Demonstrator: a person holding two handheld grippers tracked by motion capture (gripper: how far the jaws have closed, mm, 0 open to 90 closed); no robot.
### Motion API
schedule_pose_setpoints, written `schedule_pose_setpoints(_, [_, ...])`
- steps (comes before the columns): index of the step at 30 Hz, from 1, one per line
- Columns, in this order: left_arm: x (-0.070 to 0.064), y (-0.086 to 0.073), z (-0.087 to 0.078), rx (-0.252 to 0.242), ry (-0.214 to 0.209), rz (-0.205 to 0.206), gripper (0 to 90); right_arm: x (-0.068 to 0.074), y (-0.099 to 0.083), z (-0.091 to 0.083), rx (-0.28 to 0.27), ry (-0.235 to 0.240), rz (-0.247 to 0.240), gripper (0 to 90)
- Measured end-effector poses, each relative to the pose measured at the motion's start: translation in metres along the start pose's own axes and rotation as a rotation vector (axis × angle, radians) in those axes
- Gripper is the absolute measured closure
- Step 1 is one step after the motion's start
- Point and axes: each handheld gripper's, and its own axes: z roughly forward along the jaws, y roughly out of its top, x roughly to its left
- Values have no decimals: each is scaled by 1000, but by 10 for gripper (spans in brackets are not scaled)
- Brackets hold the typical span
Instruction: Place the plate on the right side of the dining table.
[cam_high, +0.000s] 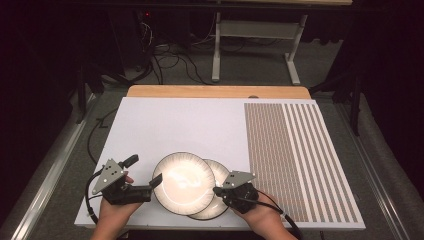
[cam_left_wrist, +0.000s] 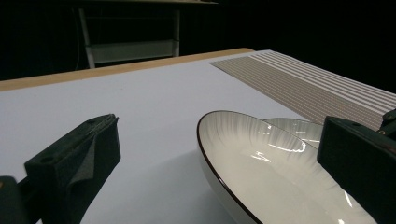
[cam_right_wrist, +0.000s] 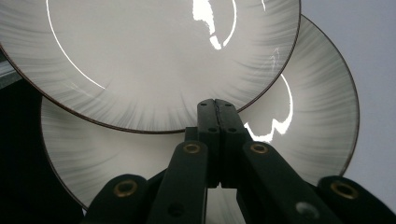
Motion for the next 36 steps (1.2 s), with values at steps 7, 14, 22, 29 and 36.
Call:
schedule_pose_setpoints(7, [-4,0,6,74,-33,-29,5,2,2,4,-2,1,-16,900])
schedule_pose_setpoints(14, [-9,-2,19,241,-92,-74,6,3,2,4,-1,-9,-31,900])
schedule_pose_setpoints(22, [-17,-7,33,414,-156,-131,7,3,2,4,5,-13,-38,900])
schedule_pose_setpoints(29, [-18,-7,36,468,-164,-178,175,4,2,4,2,-17,-36,900])
schedule_pose_setpoints(36, [-15,-7,35,526,-166,-190,364,2,2,4,6,-17,-42,900])
